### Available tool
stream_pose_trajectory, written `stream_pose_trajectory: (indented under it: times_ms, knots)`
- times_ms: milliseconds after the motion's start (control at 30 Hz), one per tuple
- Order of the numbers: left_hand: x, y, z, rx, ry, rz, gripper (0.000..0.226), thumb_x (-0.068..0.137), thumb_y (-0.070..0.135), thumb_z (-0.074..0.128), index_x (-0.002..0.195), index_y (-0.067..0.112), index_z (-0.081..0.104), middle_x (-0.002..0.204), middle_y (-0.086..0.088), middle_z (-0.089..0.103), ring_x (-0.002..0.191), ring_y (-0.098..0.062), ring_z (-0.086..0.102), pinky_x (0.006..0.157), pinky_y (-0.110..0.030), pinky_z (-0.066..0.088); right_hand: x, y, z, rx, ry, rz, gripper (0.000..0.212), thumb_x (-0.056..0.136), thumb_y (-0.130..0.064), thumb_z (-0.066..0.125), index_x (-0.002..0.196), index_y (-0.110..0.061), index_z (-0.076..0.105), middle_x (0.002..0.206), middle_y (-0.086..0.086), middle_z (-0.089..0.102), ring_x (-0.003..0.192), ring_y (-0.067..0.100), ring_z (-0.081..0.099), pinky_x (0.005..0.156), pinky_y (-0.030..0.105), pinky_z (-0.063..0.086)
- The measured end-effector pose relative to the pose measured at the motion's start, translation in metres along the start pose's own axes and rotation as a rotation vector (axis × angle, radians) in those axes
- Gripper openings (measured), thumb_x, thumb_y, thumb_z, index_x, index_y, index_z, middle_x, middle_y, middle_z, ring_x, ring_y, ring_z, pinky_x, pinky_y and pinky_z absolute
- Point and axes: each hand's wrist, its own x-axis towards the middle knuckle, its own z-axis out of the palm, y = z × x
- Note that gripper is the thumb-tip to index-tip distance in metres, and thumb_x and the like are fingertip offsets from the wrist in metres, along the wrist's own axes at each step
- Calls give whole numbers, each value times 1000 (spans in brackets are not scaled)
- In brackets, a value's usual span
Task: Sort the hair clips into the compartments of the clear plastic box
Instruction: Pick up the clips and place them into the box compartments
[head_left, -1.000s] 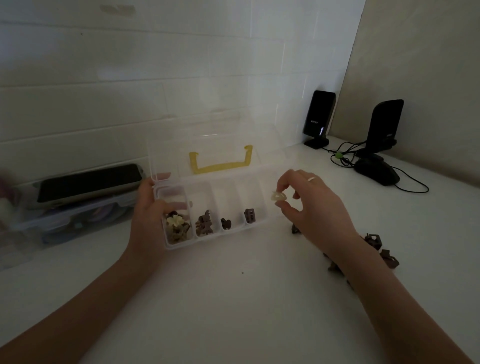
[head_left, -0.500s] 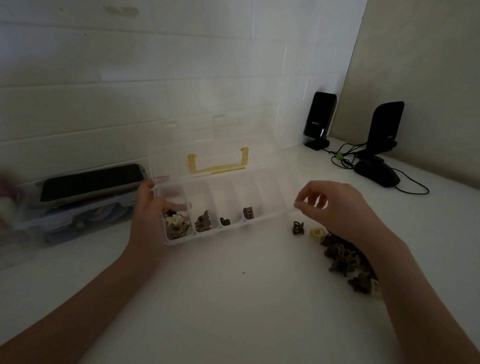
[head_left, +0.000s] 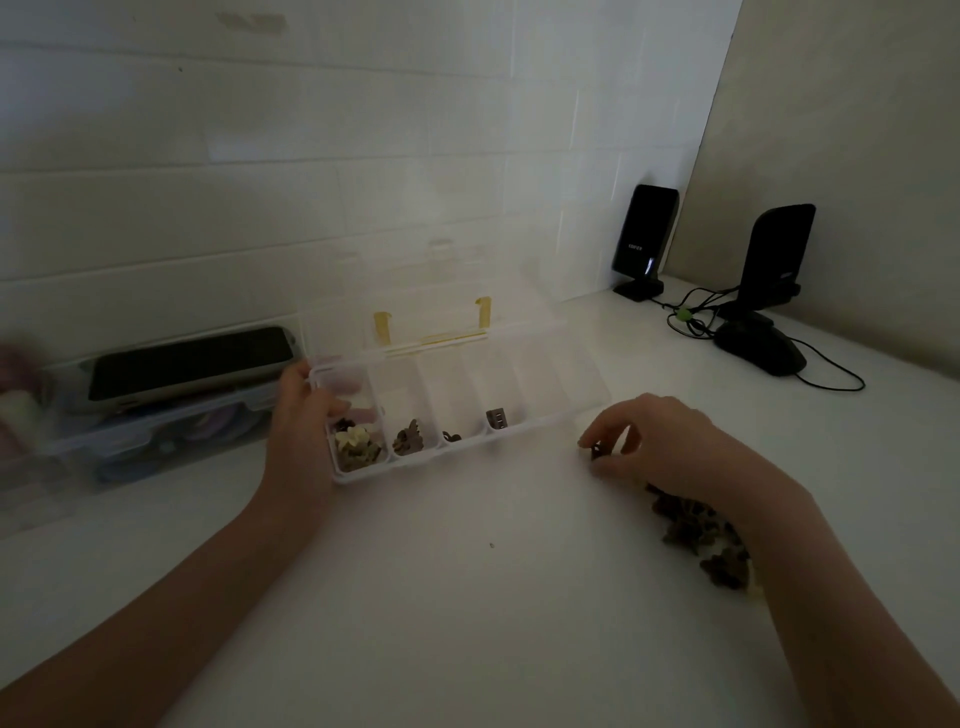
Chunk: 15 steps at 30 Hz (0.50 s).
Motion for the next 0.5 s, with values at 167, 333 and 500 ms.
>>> stream_pose_trajectory:
  times_ms: [167, 333, 500]
  knots:
    - [0, 1, -2, 25, -20, -9, 35, 71, 6, 42, 98, 24, 55, 97, -1, 62, 72, -7, 66, 59, -20, 55, -2, -5, -1, 143, 32, -162, 3, 77, -32, 71, 77, -33, 68, 75, -12, 64, 66, 5, 57, 65, 22, 50]
    - [-1, 1, -2, 14, -16, -28, 38, 81, -3, 35, 101, 22, 56, 112, -13, 61, 102, -42, 60, 87, -54, 50, -7, -12, -8, 357, 260, -335, 9, 76, -27, 72, 79, -33, 67, 77, -11, 67, 68, 8, 60, 63, 17, 48]
    - [-4, 4, -1, 40, -8, -29, 37, 69, 5, 43, 96, 26, 57, 109, -9, 62, 99, -36, 61, 88, -54, 49, -5, -21, 0, 294, 520, -378, 24, 80, -17, 67, 98, -31, 62, 90, -17, 63, 83, 2, 54, 68, 9, 39]
